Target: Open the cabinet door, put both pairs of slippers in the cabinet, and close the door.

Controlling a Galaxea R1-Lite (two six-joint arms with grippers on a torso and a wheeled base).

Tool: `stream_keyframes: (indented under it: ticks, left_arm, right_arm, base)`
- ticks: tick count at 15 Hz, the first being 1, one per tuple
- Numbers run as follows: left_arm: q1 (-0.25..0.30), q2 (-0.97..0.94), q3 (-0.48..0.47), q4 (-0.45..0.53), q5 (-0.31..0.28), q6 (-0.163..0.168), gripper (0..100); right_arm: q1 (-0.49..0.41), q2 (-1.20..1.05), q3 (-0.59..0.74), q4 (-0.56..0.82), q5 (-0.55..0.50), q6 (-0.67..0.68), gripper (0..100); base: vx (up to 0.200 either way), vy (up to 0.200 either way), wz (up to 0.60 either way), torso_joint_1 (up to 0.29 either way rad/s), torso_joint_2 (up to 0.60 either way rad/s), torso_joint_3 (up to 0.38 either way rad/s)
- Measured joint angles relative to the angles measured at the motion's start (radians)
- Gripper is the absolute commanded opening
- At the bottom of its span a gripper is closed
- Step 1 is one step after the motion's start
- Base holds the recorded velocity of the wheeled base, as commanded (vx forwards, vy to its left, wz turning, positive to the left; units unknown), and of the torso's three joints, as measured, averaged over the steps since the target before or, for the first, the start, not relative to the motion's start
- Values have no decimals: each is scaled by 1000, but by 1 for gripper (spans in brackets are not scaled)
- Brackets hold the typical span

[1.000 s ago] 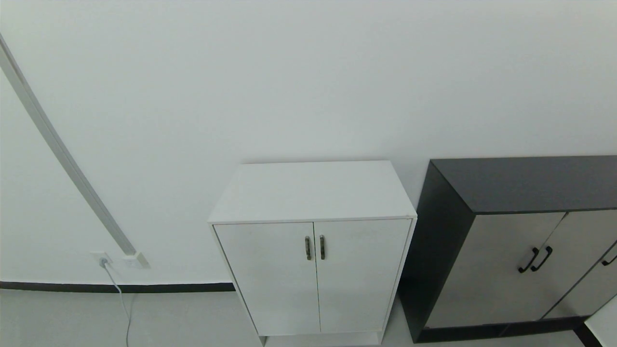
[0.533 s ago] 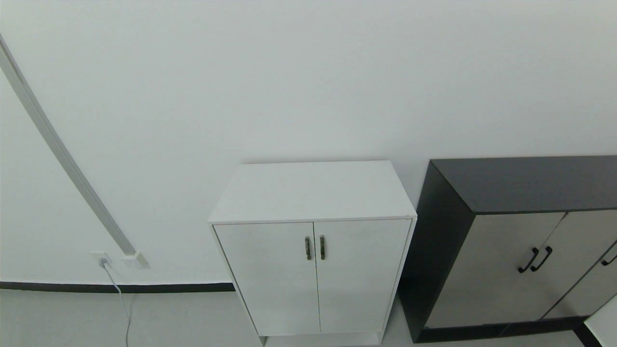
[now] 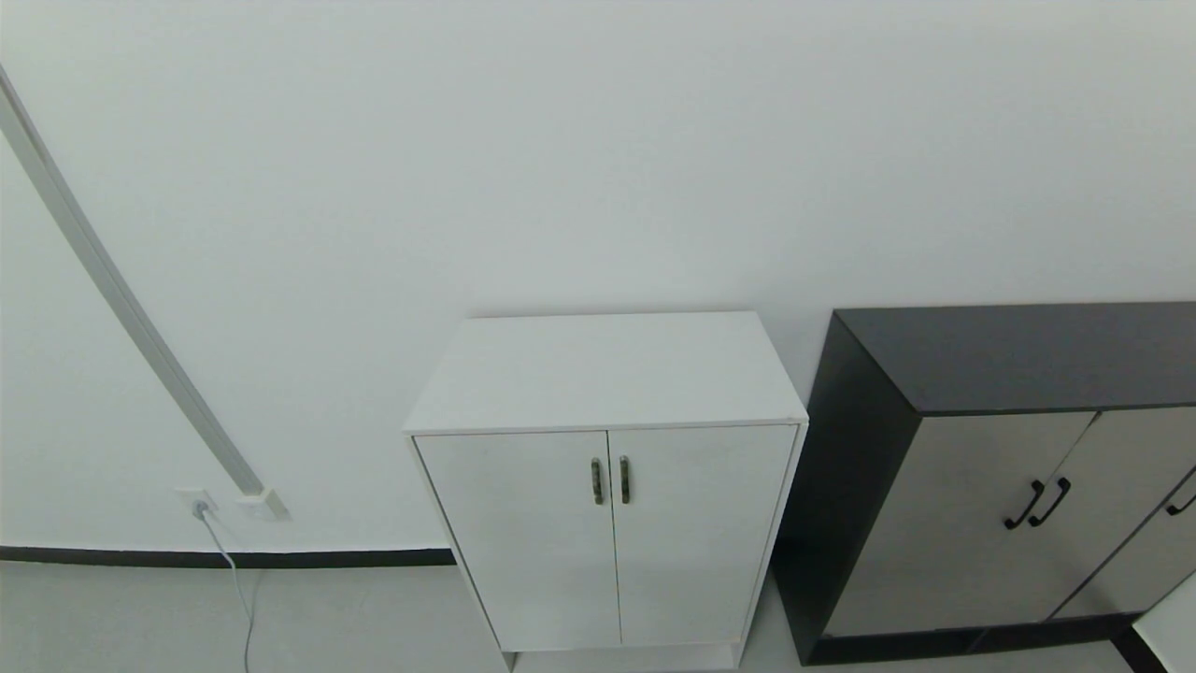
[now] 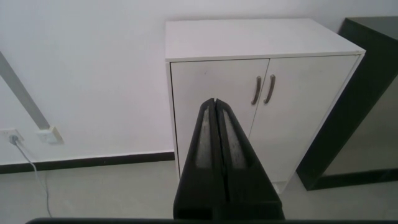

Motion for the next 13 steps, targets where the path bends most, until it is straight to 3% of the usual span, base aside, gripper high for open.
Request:
stream_keyframes:
  ticks: [8, 13]
  left_arm:
    - [0, 0, -1, -1, 0, 3, 0]
    - [0, 0, 0, -1, 0, 4, 0]
  right_arm:
    - [-56, -82, 1, -7, -94, 117, 0]
    - [-56, -86, 2, -7, -93, 116, 0]
  base:
    - [0, 0, 0, 0, 0, 0]
    - [0, 0, 0, 0, 0, 0]
